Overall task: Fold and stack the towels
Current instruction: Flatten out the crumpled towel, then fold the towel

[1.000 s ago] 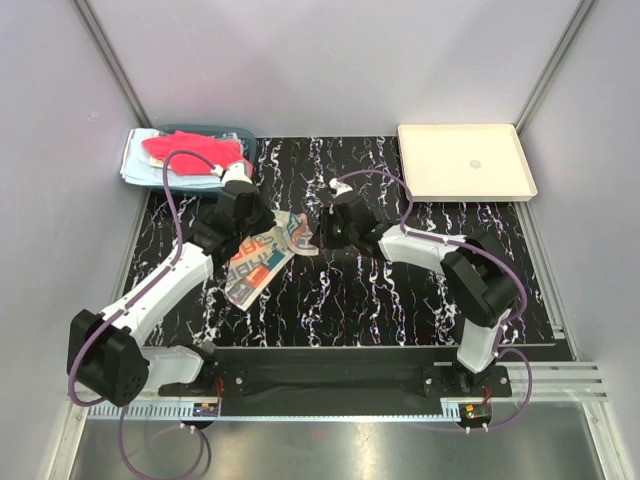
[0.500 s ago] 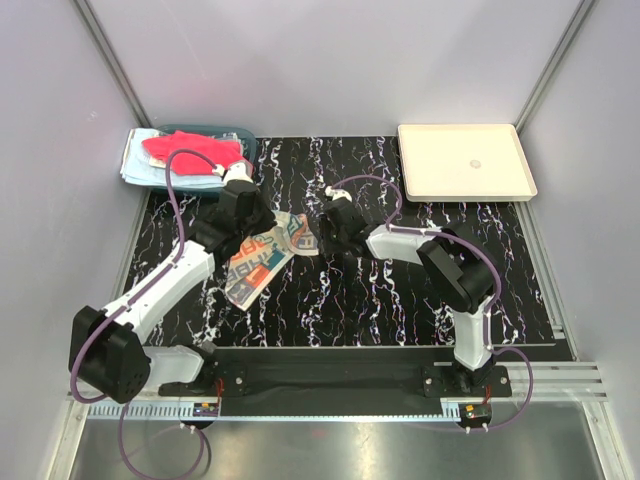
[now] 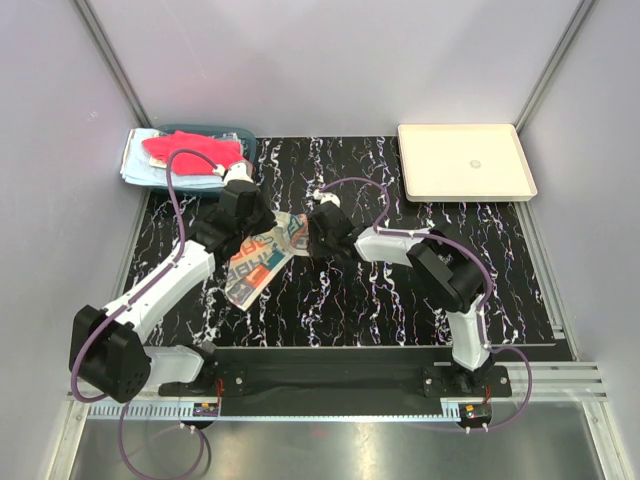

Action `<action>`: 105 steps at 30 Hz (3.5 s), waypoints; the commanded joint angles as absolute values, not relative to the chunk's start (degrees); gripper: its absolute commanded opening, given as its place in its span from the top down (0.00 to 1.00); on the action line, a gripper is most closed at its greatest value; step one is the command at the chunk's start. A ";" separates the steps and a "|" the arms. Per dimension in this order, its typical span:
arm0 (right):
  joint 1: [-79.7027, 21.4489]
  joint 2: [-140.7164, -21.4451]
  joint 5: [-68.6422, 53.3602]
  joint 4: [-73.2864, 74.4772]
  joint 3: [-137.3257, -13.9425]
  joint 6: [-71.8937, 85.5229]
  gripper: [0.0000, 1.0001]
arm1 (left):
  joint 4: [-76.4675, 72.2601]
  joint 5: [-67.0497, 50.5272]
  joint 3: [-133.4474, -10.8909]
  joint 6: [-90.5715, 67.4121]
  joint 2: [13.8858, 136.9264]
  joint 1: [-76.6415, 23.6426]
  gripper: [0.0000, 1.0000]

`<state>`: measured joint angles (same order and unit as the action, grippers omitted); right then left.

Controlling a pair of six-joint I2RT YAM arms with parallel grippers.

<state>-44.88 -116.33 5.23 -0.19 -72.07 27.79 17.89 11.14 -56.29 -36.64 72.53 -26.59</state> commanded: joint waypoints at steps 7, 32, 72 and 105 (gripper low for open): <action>-45.26 -118.04 10.19 5.88 -73.65 32.87 0.75 | 16.08 11.34 -57.39 -36.04 72.07 -26.37 1.00; -45.26 -87.73 18.98 24.07 -75.58 27.78 1.00 | 22.67 4.83 -63.53 -28.57 62.68 -27.94 1.00; -45.26 -60.65 8.26 44.39 -105.74 20.13 1.00 | 23.38 -5.65 -87.63 -23.99 47.55 -44.38 1.00; -11.25 -130.44 -22.23 25.06 -128.01 25.57 1.00 | 0.89 -21.18 -101.81 -36.21 116.37 -9.58 1.00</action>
